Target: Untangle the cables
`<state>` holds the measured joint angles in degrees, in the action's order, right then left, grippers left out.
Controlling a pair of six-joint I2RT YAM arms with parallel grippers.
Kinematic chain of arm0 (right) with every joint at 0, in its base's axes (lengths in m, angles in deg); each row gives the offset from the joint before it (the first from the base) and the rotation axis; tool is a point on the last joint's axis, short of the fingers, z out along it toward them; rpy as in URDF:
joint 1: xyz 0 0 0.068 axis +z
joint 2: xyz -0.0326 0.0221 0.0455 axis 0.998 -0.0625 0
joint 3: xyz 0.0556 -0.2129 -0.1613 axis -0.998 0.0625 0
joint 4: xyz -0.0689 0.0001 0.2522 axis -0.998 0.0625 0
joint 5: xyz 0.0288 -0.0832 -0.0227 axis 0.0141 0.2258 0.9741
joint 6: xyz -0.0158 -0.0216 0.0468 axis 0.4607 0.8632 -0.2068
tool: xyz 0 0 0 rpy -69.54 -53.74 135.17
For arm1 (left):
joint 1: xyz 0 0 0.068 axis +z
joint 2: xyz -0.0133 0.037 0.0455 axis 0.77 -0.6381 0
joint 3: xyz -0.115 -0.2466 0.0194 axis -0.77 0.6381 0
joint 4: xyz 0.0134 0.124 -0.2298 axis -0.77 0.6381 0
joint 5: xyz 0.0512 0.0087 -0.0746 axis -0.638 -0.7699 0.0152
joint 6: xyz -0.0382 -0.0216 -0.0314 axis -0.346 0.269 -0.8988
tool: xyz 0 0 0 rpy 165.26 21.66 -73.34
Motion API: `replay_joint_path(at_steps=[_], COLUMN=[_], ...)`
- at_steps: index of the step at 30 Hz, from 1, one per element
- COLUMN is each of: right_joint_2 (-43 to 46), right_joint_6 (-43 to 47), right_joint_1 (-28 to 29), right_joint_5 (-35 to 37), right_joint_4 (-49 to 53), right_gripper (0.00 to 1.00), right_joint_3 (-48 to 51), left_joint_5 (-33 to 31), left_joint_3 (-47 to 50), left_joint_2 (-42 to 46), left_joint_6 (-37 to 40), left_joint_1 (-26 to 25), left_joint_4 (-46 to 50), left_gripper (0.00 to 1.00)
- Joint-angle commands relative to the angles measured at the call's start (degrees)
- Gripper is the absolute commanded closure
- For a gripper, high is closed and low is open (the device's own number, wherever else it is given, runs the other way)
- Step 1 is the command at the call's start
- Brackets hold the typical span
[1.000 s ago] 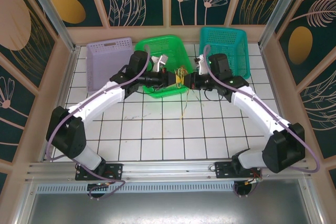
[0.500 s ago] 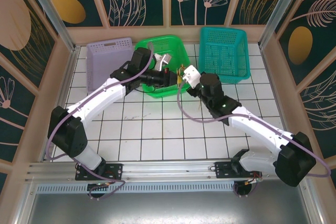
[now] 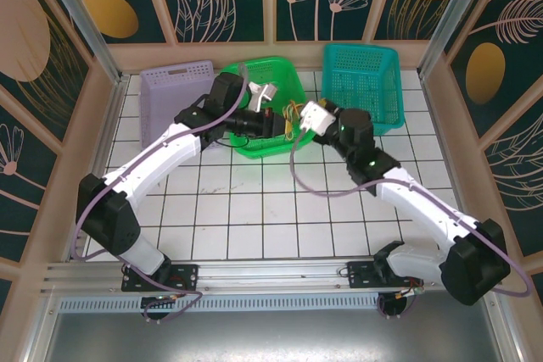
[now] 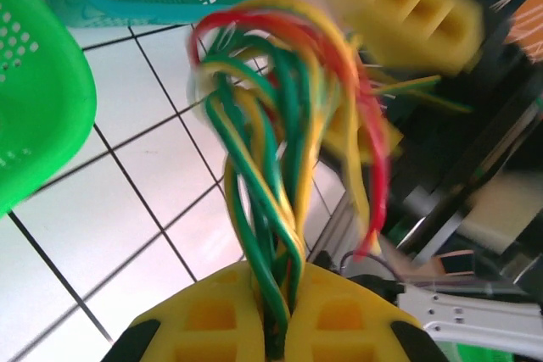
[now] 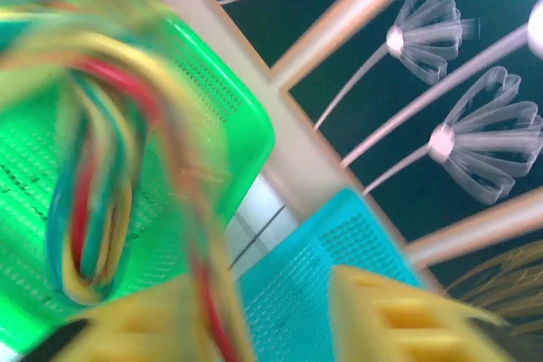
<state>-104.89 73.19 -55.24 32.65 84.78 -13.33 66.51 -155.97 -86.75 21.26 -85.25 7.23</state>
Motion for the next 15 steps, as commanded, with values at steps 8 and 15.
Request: replay_joint_path(at_steps=[8, 15], right_joint_2=[11.1, 11.5], right_joint_6=[-60.5, -89.1], right_joint_1=[-3.2, -3.3], right_joint_5=[-7.6, -13.2], right_joint_4=[27.9, 29.8], right_gripper=[0.32, 0.24], right_joint_3=[-16.8, -18.8], left_joint_5=[0.8, -0.3], left_joint_3=[-0.6, -0.8], left_joint_2=[0.2, -1.9], left_joint_6=[-14.1, -13.8], left_joint_1=[-0.3, -0.3], left_joint_4=[-13.7, -17.1], left_gripper=[1.0, 1.0])
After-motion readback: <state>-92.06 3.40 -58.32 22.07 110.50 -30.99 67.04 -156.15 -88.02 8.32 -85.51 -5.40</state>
